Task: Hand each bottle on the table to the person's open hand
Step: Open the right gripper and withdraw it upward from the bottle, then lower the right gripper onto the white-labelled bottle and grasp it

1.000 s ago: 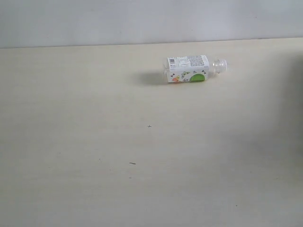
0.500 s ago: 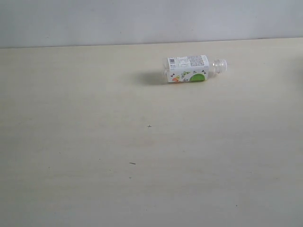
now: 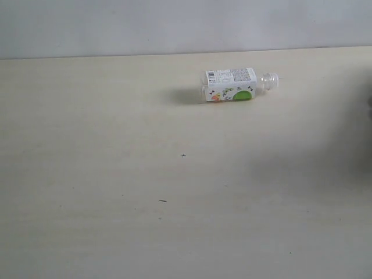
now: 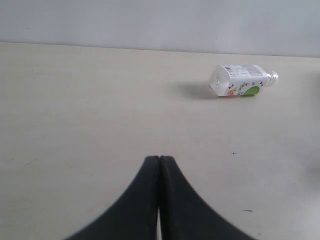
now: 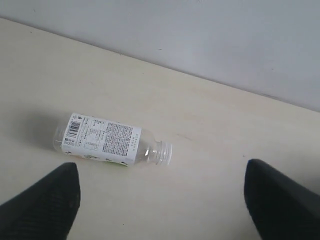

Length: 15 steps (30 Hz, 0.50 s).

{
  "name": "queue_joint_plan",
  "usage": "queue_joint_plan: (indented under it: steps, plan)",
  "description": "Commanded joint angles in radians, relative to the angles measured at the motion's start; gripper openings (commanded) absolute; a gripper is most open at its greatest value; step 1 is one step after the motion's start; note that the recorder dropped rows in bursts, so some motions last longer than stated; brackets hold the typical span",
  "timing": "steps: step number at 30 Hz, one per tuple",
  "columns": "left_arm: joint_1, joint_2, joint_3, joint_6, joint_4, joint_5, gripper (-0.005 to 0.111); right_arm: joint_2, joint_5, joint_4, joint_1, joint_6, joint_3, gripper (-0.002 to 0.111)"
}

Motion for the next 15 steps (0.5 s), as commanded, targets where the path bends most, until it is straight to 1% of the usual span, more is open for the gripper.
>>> queue_joint_plan:
  steps: [1,3,4,5,7,8,9,10,15]
  plan:
    - [0.003,-0.008,0.003,0.001,0.003,0.0,0.0,-0.006,-0.012,0.001,-0.002,-0.006,-0.006,0.08]
    - [0.003,-0.008,0.003,0.001,0.003,0.0,0.0,-0.006,-0.012,0.001,-0.002,-0.012,-0.006,0.077]
    - [0.003,-0.008,0.003,0.001,0.003,0.0,0.0,-0.006,-0.012,0.01,-0.002,-0.041,-0.006,0.072]
    - [0.003,-0.008,0.003,0.001,0.003,0.0,0.0,-0.006,-0.012,0.03,-0.002,-0.114,-0.006,0.062]
    - [0.003,-0.008,0.003,0.001,0.003,0.0,0.0,-0.006,0.02,0.073,-0.002,-0.257,-0.006,0.034]
    - [0.003,-0.008,0.003,0.001,0.003,0.0,0.0,-0.006,0.032,0.097,-0.002,-0.298,-0.006,0.012]
    - [0.003,-0.008,0.003,0.001,0.003,0.0,0.0,-0.006,0.037,0.112,-0.002,-0.315,-0.006,0.0]
    - [0.003,-0.008,0.003,0.001,0.003,0.0,0.0,-0.006,0.034,0.128,-0.002,-0.313,-0.006,0.002]
    - [0.003,-0.008,0.003,0.001,0.003,0.0,0.0,-0.006,-0.012,0.168,-0.002,-0.332,-0.006,0.0]
